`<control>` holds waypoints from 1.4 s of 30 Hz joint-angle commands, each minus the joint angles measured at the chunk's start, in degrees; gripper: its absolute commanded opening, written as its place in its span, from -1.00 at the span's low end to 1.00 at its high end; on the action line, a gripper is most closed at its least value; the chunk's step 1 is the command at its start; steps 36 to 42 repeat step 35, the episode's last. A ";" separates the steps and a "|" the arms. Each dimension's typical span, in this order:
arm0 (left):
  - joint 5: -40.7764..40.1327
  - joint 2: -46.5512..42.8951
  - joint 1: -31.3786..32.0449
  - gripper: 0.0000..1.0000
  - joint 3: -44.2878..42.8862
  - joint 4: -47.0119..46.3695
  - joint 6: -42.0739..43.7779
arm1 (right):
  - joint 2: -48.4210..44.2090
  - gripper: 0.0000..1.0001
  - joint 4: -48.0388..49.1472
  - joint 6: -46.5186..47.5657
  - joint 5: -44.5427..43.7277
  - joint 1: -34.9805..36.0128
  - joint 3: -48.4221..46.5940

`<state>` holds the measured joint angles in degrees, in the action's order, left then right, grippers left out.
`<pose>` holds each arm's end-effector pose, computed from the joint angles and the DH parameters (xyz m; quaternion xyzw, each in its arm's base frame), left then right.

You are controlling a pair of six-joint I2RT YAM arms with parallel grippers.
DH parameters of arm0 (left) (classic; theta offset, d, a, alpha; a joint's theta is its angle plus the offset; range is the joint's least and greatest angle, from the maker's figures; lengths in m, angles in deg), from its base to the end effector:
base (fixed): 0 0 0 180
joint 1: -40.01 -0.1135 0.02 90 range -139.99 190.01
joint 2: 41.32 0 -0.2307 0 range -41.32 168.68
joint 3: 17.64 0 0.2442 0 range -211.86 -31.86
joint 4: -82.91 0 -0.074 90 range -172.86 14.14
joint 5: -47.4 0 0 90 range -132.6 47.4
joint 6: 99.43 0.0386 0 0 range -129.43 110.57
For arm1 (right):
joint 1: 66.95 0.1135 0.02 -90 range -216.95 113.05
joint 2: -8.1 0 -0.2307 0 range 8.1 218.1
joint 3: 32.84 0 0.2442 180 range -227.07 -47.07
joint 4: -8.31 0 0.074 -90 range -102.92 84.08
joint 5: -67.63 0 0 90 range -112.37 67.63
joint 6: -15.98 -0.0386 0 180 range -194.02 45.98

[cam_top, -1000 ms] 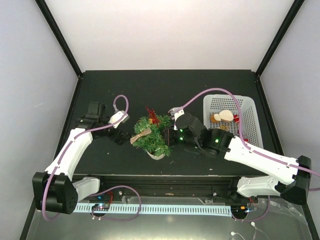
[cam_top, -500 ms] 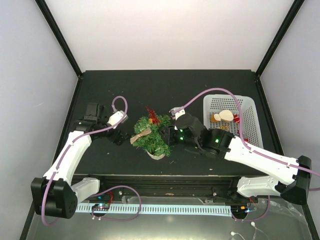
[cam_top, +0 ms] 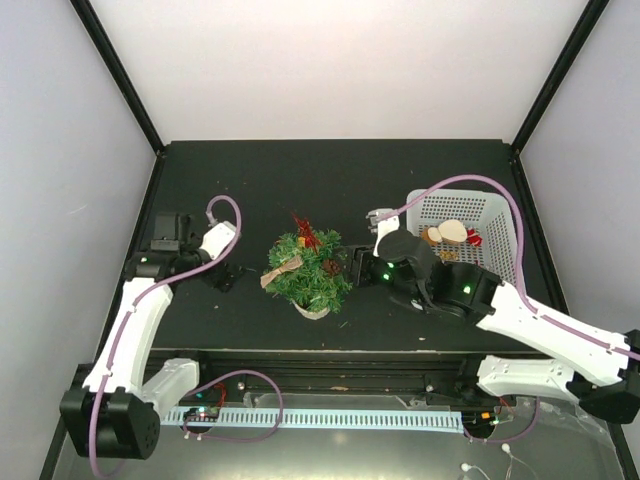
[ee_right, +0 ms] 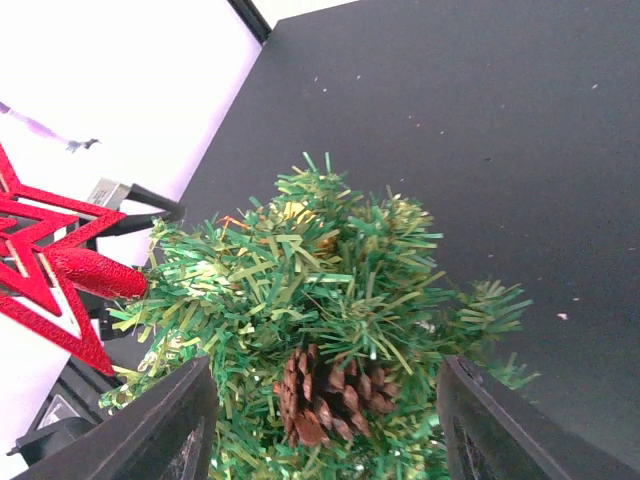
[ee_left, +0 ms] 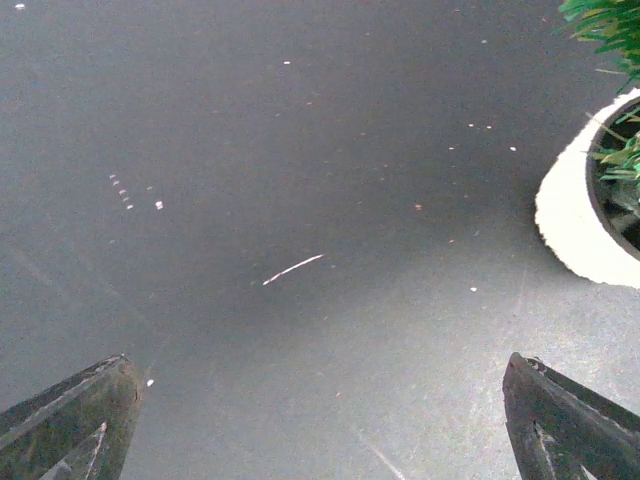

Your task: Decorate the small christmas tree

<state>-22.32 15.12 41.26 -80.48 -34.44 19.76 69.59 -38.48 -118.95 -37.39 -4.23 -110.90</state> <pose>0.1960 -0.0177 0.2413 0.2966 0.8955 -0.0945 0.3180 0.1189 0.2088 0.3299 -0.0686 0.8593 0.3319 0.3831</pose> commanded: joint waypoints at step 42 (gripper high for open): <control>26.34 -39.95 -5.52 0.98 -37.08 40.68 4.91 | -38.10 0.25 -27.30 19.38 7.51 0.39 -5.12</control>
